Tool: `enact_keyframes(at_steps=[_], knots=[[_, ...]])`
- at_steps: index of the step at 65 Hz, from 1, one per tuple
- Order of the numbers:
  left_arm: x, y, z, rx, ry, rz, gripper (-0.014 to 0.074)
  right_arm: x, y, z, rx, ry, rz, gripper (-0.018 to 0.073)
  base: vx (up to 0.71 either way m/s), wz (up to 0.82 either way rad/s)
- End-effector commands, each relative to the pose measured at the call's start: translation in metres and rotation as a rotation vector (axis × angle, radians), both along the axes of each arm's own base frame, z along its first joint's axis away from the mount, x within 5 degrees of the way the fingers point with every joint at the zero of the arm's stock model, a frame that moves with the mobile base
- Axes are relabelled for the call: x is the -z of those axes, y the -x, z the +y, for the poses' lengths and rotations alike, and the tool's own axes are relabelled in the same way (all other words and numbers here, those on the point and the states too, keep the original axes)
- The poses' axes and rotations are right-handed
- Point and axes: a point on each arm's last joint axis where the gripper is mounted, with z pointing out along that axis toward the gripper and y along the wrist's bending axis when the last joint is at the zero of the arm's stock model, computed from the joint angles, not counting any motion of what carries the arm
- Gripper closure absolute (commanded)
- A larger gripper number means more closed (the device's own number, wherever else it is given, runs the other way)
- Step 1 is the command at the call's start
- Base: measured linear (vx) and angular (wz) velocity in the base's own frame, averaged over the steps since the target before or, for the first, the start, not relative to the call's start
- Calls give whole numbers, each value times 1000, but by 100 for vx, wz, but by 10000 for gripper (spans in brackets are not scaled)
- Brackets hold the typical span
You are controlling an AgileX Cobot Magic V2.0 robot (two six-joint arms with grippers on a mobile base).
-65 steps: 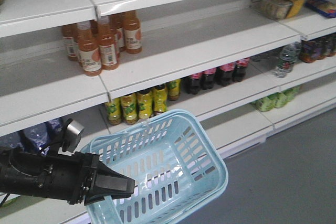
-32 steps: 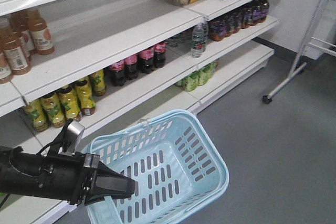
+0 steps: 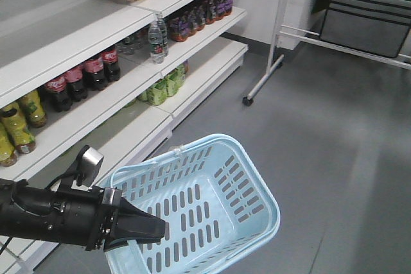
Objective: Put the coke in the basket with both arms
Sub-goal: 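Turn the base away from the shelf carrying the basket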
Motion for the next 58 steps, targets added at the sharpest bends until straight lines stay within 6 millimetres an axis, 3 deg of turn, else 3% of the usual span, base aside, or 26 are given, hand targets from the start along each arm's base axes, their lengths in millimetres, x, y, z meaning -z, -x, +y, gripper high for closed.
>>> enact_keyframes(at_steps=[1,58], knots=[[-22,1,-4,20,117,-55,603,-4,1,0,-3,6,-85,569,-11,-44],[-22,1,-4,19,118,-54,603,-4,1,0,-3,6,-85,569,-9,-40]])
